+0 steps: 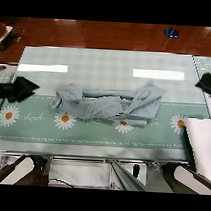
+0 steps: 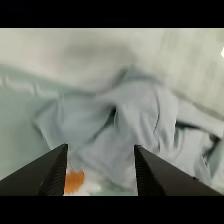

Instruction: Fold the shirts.

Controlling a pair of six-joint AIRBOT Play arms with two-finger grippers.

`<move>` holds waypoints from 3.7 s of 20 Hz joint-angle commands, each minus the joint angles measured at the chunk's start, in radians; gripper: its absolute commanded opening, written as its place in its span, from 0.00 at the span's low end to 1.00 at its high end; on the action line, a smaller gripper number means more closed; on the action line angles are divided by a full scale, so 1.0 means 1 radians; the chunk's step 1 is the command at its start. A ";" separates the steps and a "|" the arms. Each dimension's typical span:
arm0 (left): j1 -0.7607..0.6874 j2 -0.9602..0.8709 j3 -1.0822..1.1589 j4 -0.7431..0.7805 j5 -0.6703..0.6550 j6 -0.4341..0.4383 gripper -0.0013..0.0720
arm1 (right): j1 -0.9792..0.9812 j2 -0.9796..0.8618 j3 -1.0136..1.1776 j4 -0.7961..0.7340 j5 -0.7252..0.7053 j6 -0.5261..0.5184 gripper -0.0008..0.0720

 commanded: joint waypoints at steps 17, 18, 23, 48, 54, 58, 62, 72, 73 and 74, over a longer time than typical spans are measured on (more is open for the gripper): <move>-0.683 -0.134 -0.383 -0.575 0.599 0.094 0.71 | -0.084 0.245 -0.548 0.292 -0.083 -0.175 0.57; -0.686 -0.140 -0.361 -0.575 0.599 0.094 0.65 | -0.084 0.245 -0.548 0.292 -0.082 -0.175 0.57; -0.686 -0.148 -0.270 -0.575 0.546 0.158 0.04 | -0.084 0.213 -0.548 0.295 -0.067 -0.175 0.57; -0.504 -0.074 0.061 -0.579 0.398 0.161 0.04 | 0.284 -0.224 0.111 0.552 0.033 -0.239 0.05; -0.232 0.071 0.597 -0.575 0.371 0.161 0.04 | 0.274 0.008 0.700 0.377 0.071 -0.149 0.04; -0.106 0.215 0.769 -0.536 0.362 0.161 0.04 | 0.274 0.244 0.792 0.209 0.072 -0.112 0.04; 0.074 0.426 0.783 -0.354 0.388 0.160 0.04 | 0.274 0.451 0.792 0.005 0.203 -0.045 0.05; -0.108 0.555 0.618 0.264 0.270 -0.054 0.04 | 0.274 0.660 0.467 -0.139 0.493 0.043 0.05; -0.129 0.538 0.564 0.264 0.256 -0.070 0.04 | 0.274 0.666 0.383 -0.114 0.485 0.045 0.05; -0.149 0.513 0.502 0.264 0.256 -0.076 0.04 | 0.274 0.666 0.291 -0.080 0.460 0.047 0.05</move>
